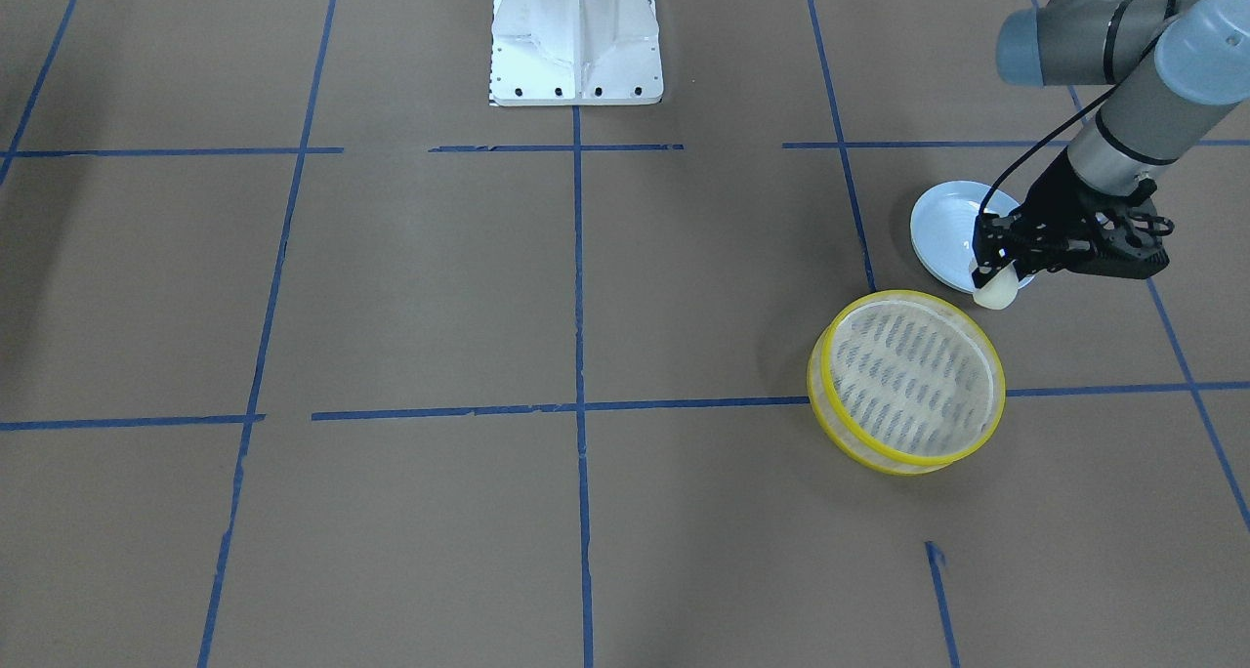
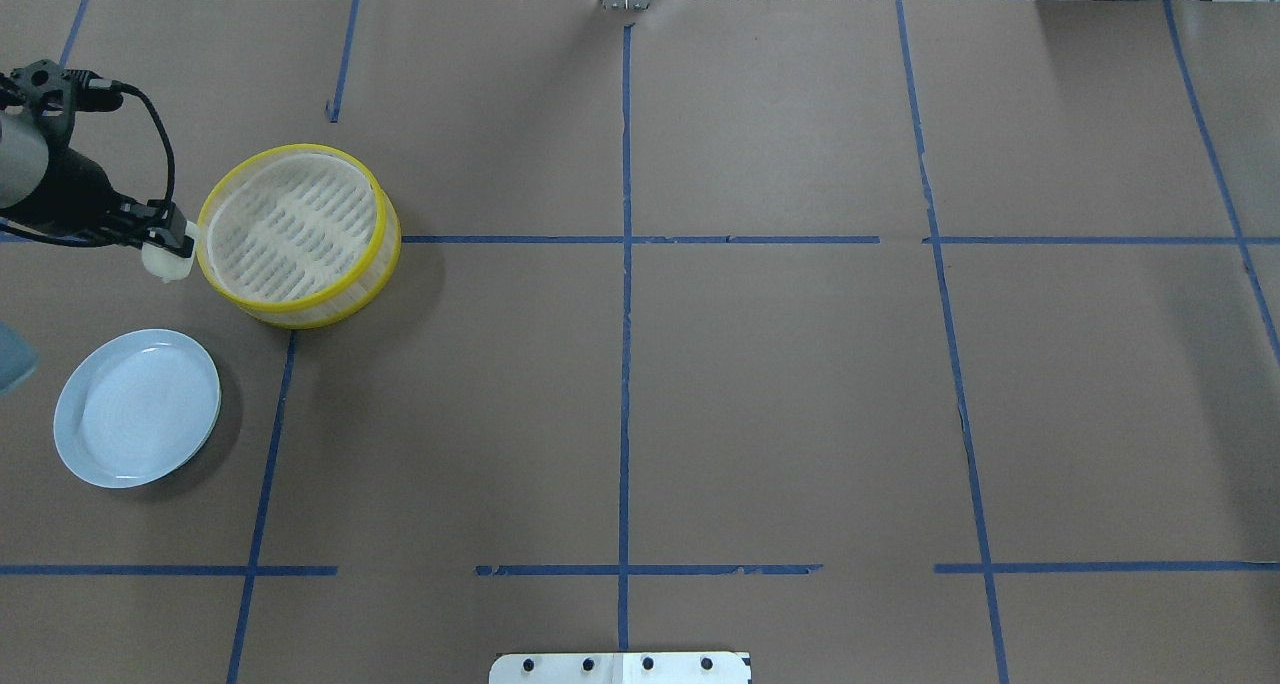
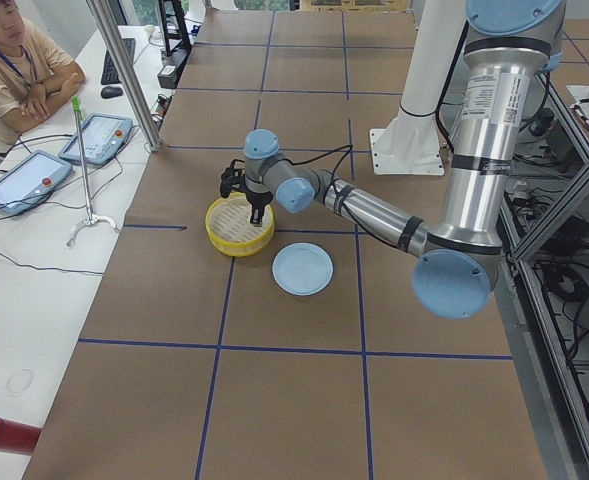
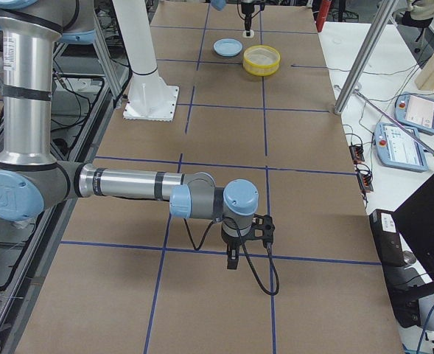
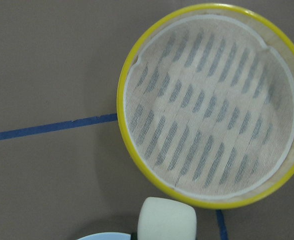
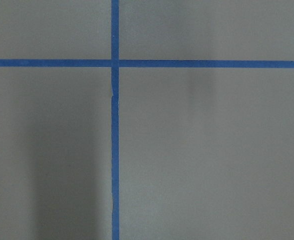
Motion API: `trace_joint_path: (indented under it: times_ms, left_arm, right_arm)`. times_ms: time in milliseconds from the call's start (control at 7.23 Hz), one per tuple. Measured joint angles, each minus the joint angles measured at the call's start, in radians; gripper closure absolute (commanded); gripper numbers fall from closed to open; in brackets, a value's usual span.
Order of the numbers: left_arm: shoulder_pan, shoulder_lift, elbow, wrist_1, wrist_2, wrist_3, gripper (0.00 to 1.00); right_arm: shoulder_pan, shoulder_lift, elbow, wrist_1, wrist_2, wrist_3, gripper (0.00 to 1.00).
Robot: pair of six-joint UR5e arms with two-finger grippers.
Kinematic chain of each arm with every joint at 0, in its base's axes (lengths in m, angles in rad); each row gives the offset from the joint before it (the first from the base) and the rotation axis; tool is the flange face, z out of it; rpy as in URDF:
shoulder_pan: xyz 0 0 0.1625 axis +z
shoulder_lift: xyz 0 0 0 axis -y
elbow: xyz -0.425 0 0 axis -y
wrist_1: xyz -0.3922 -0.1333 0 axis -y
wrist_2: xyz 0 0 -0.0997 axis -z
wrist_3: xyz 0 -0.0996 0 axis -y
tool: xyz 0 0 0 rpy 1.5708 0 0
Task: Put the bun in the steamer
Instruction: 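Lift the bun with the left gripper toward the steamer, then lower the held bun into the steamer's mesh center with the left gripper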
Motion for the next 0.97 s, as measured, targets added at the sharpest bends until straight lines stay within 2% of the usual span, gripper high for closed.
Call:
trace_joint_path:
  times_ms: [553, 968]
  left_arm:
    - [0.072, -0.166, 0.184, 0.014, 0.018, -0.218, 0.6]
    - [0.115, -0.203, 0.249, 0.007, 0.044, -0.287, 0.6]
  right_arm:
    - [0.0, 0.0, 0.0, 0.0, 0.0, 0.0, 0.0]
    - [0.0, 0.0, 0.0, 0.0, 0.0, 0.0, 0.0]
